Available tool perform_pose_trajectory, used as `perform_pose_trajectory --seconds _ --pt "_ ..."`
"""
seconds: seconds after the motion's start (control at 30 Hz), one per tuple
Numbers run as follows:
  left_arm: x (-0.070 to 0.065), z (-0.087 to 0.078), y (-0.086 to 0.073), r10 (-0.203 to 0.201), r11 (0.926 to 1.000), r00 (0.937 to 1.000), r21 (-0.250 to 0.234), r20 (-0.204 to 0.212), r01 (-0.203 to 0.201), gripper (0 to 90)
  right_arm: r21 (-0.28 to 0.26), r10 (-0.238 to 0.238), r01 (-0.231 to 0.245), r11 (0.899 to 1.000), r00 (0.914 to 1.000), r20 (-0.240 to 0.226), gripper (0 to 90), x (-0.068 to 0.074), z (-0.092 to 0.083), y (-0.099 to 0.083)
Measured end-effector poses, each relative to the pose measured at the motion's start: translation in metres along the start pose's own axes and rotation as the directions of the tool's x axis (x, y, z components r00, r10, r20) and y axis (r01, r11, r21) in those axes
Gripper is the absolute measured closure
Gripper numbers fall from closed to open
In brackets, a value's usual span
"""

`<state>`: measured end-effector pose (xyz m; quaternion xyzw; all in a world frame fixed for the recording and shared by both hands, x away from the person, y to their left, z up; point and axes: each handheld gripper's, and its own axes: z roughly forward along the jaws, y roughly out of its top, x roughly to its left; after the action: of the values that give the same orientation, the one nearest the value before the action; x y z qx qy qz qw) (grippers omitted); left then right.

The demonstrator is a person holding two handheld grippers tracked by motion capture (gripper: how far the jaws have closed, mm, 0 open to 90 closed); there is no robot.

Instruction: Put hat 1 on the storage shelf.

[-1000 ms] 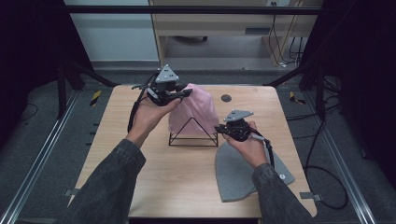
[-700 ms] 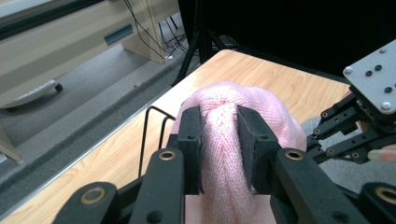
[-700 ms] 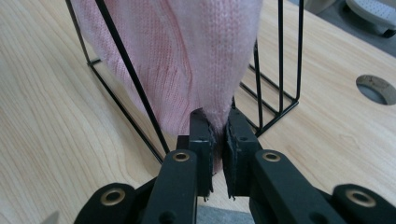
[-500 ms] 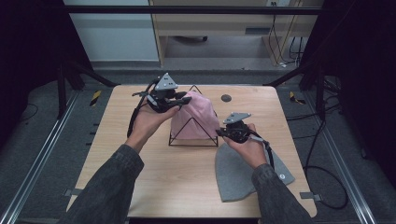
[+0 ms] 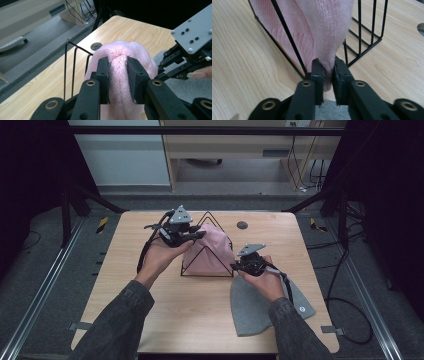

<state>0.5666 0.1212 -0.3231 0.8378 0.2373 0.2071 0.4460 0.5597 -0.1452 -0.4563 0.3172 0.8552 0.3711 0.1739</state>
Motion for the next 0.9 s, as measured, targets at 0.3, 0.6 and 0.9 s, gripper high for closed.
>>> perform_pose_trajectory --seconds 0.3,0.6,0.9 --pt "-0.004 0.006 -0.002 0.003 0.9997 0.9999 0.024 0.012 -0.004 72.3 -0.009 -0.001 0.001 1.0 0.9998 0.021 67.2 -0.001 -0.015 0.0" --pt "-0.008 0.009 -0.005 -0.011 0.9986 0.9993 0.052 0.035 0.009 68.8 0.009 0.047 -0.048 0.999 0.9952 0.086 54.1 -0.015 -0.031 -0.012" --pt "-0.021 -0.02 -0.016 -0.065 0.9978 0.9975 0.012 -0.027 0.065 31.3 0.05 0.144 -0.154 0.987 0.9761 0.163 35.5 -0.04 -0.056 -0.028"
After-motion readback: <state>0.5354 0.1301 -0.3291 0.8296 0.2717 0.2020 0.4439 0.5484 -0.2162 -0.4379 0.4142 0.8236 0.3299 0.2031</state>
